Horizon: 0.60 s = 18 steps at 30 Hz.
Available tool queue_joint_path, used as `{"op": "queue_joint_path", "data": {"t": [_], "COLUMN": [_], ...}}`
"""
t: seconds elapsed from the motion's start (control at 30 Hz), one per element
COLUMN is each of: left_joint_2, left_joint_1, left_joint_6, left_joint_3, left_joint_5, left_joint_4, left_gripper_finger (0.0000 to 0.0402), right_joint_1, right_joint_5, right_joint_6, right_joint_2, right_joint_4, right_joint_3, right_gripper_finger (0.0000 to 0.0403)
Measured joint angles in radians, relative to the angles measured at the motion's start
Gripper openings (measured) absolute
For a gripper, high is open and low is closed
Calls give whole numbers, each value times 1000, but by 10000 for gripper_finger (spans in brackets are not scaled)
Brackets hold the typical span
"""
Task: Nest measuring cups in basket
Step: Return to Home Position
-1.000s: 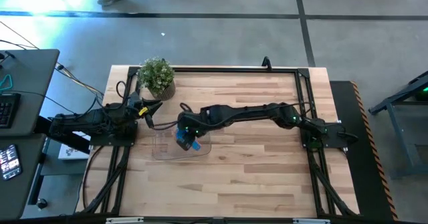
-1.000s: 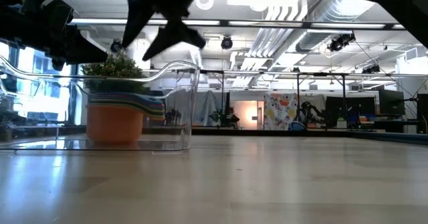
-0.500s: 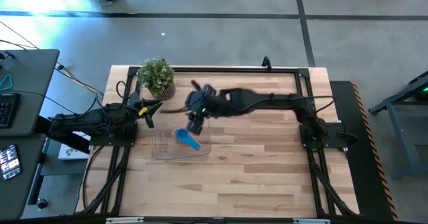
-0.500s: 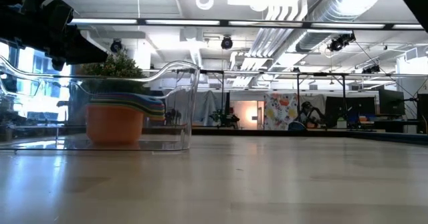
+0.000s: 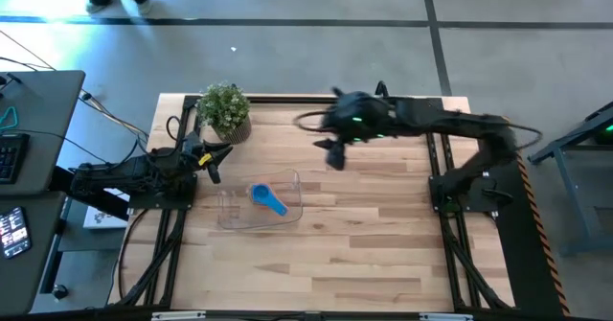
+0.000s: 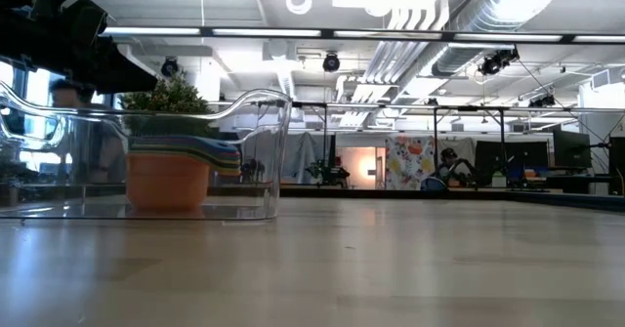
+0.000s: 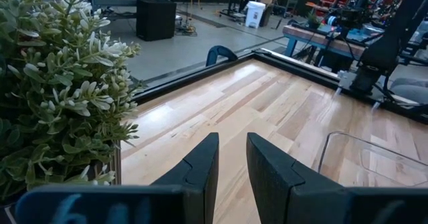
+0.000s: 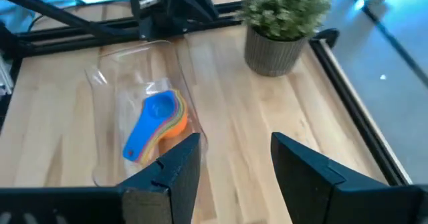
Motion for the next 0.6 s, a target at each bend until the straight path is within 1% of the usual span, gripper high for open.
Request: {"op": "queue_joint_path", "data": {"t": [0.1,0.2,0.27,0.33,0.43,0.6], "left_joint_2": [0,0,0,0,0,0], "left_joint_1": [0,0,0,0,0,0], "left_joint_6": [0,0,0,0,0,0], "left_joint_3": [0,0,0,0,0,0], "left_joint_5": [0,0,0,0,0,0], "left_joint_4": [-1,-1,-1,-1,-1,-1], "left_gripper_finger": [67,67,67,67,67,67], "right_joint_1": [-12,-12,-12,-12,-12,-11], "right_joint_5": [6,55,88,113,121,121], "right_joint_6": [8,7,8,5,6,73], "right_joint_2": [-200,-396,-513,-618,-750,-948], "right_joint_4": [179,370,497,601,705,774], "right_joint_3": [-302,-579,-738,-878,-1058,-1289], "right_gripper_finger": [174,174,174,174,174,174]}}
